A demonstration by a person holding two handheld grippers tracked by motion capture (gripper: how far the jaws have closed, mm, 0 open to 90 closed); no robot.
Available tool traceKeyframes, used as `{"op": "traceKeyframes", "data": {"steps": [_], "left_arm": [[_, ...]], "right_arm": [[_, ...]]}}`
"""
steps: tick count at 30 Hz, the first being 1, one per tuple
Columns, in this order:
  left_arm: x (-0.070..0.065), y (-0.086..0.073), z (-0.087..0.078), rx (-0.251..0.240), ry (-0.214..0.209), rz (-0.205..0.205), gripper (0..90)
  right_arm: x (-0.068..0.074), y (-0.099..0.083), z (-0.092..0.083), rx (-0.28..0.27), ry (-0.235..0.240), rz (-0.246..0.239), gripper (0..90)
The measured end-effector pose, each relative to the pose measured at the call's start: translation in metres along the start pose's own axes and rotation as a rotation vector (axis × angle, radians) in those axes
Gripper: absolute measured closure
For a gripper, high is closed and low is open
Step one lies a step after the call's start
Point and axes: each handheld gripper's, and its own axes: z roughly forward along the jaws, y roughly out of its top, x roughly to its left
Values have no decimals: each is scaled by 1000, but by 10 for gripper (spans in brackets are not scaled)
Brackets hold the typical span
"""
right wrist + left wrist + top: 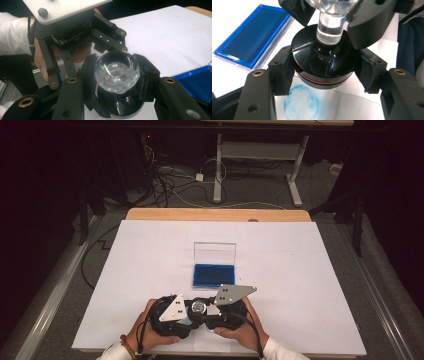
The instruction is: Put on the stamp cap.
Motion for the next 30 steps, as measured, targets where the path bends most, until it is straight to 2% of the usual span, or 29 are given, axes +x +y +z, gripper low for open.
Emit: {"op": "traceKeyframes", "data": {"steps": [1,2,4,6,8,10,11,15,17,19,22,24,26,28,30], "left_arm": [[0,0,0,-2,0,-1,357],[1,0,0,-12,-19,-18,356],[1,0,0,2,-10,-3,355],[2,-1,1,-9,-40,-28,354],[0,1,2,11,-32,-2,354],[0,0,3,17,-38,-6,355],[0,1,3,29,-34,8,355],[-1,2,2,33,-29,14,355],[-1,1,2,26,-42,4,356],[-1,1,3,40,-30,21,356],[1,0,3,33,-41,13,355],[-1,0,4,40,-12,41,355],[-1,-1,6,30,-23,28,355],[-1,-2,7,35,-13,41,354],[-1,-3,8,33,-13,38,353]], "right_arm": [[0,0,0,-7,2,7,573],[0,0,-1,-9,2,6,572],[1,0,0,-8,4,7,572],[0,0,0,-1,7,3,572],[1,-1,1,9,9,0,572],[3,-2,3,14,9,-3,572],[3,-2,4,22,9,-6,573],[3,-4,5,26,12,-2,573],[3,-4,6,28,15,-5,573],[4,-4,7,35,10,-12,573],[2,-5,7,33,16,4,572],[1,-5,7,39,12,5,572],[1,-5,7,41,8,5,573],[1,-6,8,47,7,14,572],[0,-7,8,50,10,22,572]]}}
